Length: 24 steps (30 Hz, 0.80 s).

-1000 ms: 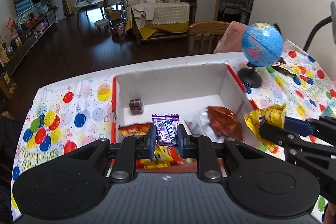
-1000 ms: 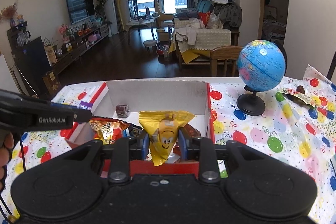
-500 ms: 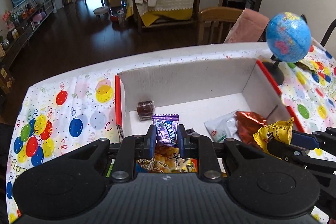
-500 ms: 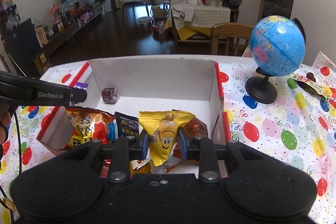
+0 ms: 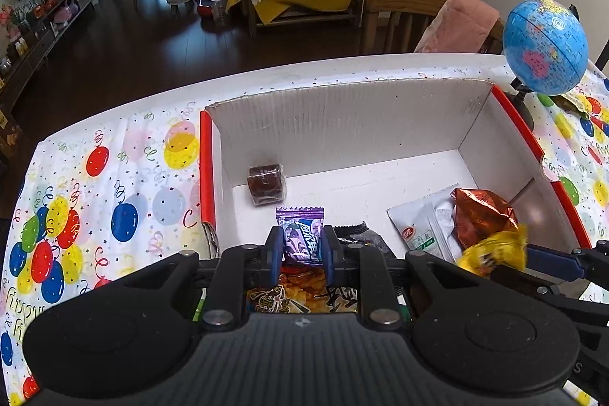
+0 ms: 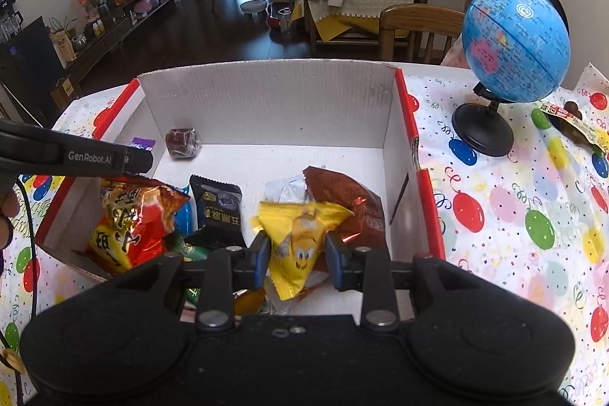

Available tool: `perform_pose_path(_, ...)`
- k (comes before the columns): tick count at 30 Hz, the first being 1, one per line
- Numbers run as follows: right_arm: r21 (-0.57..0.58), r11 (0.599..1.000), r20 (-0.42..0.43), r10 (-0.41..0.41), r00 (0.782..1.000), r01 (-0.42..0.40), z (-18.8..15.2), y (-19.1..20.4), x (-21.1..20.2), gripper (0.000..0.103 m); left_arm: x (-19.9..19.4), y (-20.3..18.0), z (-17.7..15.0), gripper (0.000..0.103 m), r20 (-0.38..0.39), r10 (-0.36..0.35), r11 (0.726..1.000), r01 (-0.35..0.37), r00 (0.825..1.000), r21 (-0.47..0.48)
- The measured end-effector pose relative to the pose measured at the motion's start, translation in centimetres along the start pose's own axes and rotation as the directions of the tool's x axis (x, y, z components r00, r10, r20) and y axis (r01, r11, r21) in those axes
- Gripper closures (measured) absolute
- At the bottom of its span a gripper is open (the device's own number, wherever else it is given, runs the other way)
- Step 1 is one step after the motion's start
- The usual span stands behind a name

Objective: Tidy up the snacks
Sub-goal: 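Carry the purple candy and yellow packet up and over into the red box, then open both tools to drop the candy and packet inside the box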

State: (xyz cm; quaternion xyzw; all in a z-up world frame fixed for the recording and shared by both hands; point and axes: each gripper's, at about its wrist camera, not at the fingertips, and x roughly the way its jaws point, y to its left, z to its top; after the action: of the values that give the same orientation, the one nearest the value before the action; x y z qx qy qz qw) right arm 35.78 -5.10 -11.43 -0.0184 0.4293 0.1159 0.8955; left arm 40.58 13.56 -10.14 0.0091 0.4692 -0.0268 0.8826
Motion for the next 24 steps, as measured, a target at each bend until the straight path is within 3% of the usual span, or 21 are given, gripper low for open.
perform_pose_path(10,0.01,1.0,0.015,0.012,1.0,-0.012,0.1,-0.2,-0.9,0.056,-0.9,0.1,-0.4,0.079,-0.023,-0.022,1.0,0.021,0.999,-0.017)
perform_pose_path(13,0.009,1.0,0.032,0.013,0.999,-0.014,0.1,-0.2,-1.7,0.048,-1.6,0.1,-0.5,0.071,-0.021,-0.024,0.999,0.024,0.999,-0.025)
perform_pose_path(15,0.011,1.0,0.047,0.015,0.999,-0.015,0.1,-0.2,-2.3,0.043,-2.2,0.0,-0.6,0.058,-0.013,-0.026,0.999,0.025,1.0,-0.029)
perform_pose_path(16,0.012,1.0,0.055,0.015,0.998,-0.016,0.0,-0.2,-2.6,0.041,-2.6,0.0,-0.7,0.043,-0.003,-0.025,0.999,0.025,1.0,-0.033)
perform_pose_path(17,0.012,1.0,0.064,0.015,0.998,-0.015,0.0,-0.2,-3.0,0.039,-3.0,0.0,-0.7,0.038,0.01,-0.026,0.999,0.026,1.0,-0.039)
perform_pose_path(24,0.016,0.999,0.116,0.03,0.993,-0.032,-0.4,-0.5,-5.6,0.03,-6.0,-0.5,-1.3,0.037,0.044,-0.02,0.998,0.023,0.999,-0.052)
